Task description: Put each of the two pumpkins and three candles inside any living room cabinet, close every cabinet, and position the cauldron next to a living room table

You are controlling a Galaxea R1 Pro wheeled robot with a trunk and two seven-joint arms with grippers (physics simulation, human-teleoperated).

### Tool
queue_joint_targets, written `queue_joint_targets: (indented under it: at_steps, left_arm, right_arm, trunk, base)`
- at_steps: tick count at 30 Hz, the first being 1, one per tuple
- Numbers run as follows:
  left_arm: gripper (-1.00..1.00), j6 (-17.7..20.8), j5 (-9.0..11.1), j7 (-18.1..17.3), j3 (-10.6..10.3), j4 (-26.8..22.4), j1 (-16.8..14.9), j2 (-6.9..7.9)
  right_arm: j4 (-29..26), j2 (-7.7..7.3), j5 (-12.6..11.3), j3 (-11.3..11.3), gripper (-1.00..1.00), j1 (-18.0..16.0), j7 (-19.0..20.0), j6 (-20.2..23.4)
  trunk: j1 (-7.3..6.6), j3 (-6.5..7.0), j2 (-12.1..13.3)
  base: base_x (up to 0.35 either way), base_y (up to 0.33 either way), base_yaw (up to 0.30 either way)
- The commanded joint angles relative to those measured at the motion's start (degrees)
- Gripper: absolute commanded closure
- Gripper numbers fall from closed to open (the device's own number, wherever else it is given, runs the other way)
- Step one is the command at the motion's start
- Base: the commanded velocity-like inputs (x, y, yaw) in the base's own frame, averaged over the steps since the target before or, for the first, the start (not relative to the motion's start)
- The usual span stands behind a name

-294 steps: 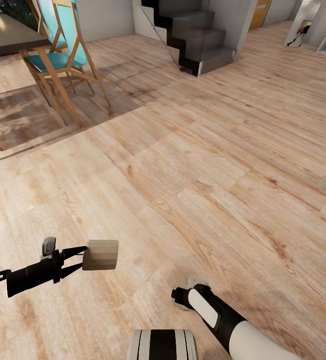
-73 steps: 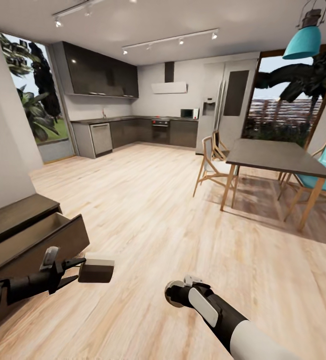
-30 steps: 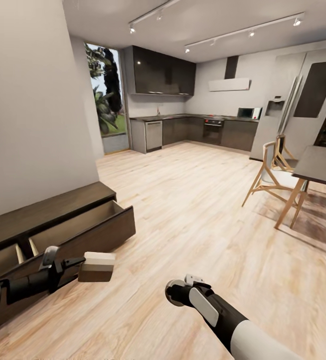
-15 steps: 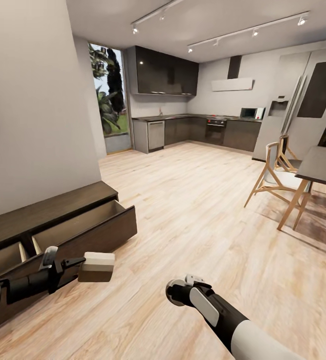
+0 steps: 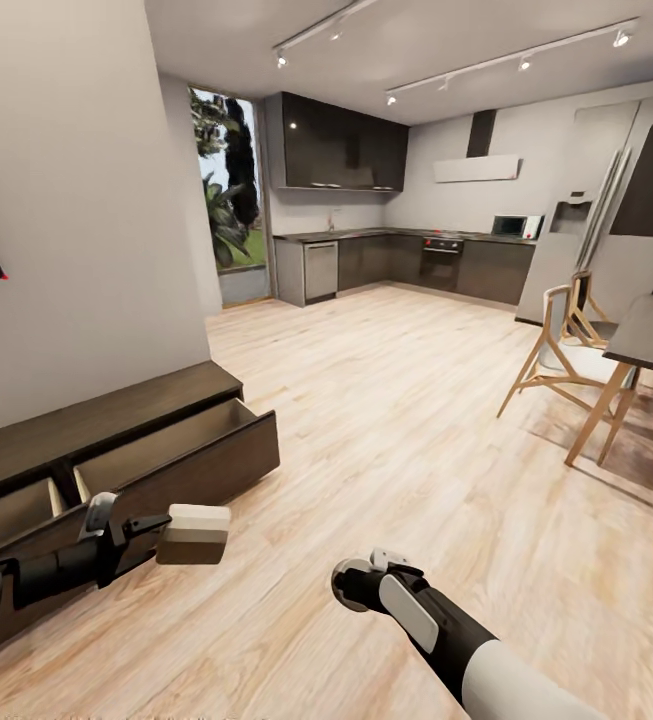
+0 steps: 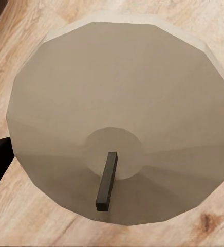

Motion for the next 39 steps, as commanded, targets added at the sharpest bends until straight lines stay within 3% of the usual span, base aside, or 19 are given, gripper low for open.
queue_joint_targets:
  at_steps: [1, 22, 32, 39]
  left_arm:
    - [1.00, 0.2, -0.5, -0.6, 0.0, 0.0, -0.1, -0.01]
    - [1.00, 0.1, -0.5, -0.6, 0.1, 0.0, -0.1, -0.01]
    - [1.00, 0.1, -0.5, -0.5, 0.1, 0.3, -0.1, 0.01]
    - [1.00, -0.1, -0.5, -0.5, 0.1, 0.5, -0.1, 0.01]
  right_arm:
    - [-0.1, -0.05, -0.5, 0.3, 1.00, 0.0, -0.6, 0.0]
    - [-0.1, 0.04, -0.4, 0.7, 1.00, 0.0, -0.7, 0.0]
    - [-0.1, 0.04, -0.4, 0.7, 1.00, 0.0, -0.7, 0.1]
    - [-0.1, 0.04, -0.3, 0.7, 1.00, 0.0, -0.7, 0.1]
  trunk:
    - [-0.01, -0.05, 0.0]
    - [-0.01, -0.05, 0.0]
    - [-0.01, -0.05, 0.0]
    - [-0.01, -0.05, 0.0]
  base:
    - [0.000, -0.215, 0.269]
    - [0.133, -0.236, 0.290]
    - [0.019, -0.052, 0.293]
    - [0.247, -0.001, 0.293]
